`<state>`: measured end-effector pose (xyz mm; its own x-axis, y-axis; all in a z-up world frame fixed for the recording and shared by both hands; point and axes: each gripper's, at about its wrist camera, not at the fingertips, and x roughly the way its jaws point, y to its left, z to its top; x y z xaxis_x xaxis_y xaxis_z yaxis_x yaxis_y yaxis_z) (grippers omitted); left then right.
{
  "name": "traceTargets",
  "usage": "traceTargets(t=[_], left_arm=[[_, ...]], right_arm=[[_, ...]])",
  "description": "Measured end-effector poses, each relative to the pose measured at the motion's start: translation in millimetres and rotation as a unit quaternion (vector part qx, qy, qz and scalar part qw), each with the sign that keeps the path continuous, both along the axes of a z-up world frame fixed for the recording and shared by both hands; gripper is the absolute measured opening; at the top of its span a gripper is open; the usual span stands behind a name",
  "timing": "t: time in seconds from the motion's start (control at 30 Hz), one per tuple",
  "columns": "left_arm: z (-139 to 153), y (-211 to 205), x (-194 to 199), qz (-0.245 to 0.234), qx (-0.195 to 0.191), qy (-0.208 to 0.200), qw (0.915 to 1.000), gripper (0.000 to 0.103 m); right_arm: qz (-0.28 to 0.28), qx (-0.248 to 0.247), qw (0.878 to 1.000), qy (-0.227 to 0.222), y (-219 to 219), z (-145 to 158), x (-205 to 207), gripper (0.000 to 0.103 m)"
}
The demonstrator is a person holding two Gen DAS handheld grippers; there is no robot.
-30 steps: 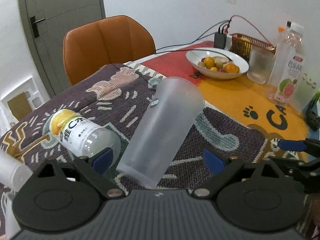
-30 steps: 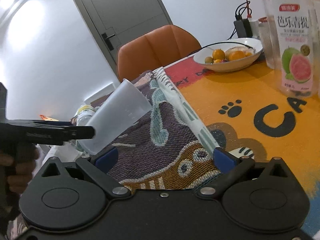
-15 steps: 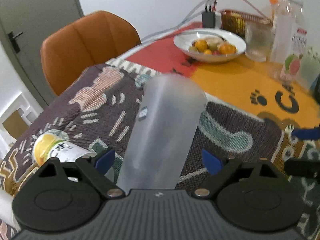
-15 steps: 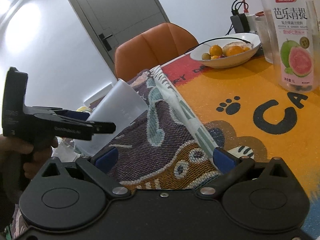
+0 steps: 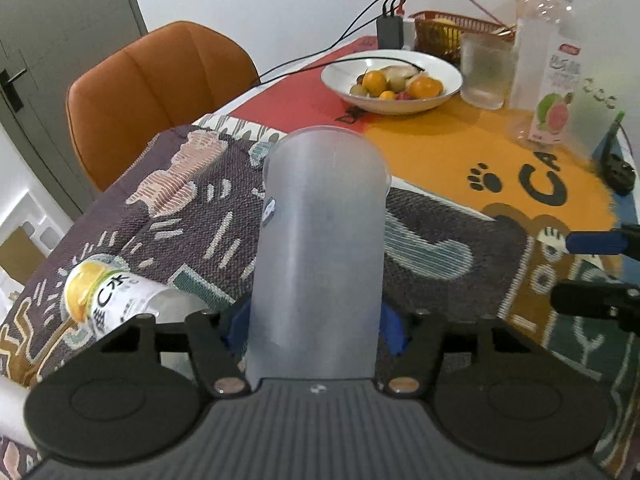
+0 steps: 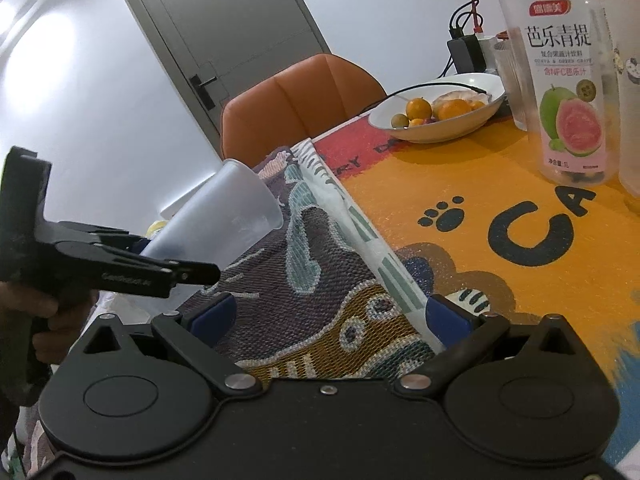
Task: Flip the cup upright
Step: 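Close the left gripper around the frosted cup's body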
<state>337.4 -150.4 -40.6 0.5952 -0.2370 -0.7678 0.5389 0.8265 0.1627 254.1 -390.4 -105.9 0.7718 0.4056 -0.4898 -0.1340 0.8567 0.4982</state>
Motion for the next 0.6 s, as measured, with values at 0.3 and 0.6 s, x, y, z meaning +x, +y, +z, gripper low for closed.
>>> traceTargets(t=[0.3, 0.6], left_arm=[[29, 11, -48, -0.006, -0.022, -0.031, 0.9993, 0.063], [44, 22, -101, 0.002, -0.029, -0.049, 0.9984, 0.063]], right_arm=[[0.009, 0.003, 1.000, -0.021, 4, 15, -28, 0.103], [0.029, 0.000, 0.999, -0.035, 15, 27, -52, 0.103]])
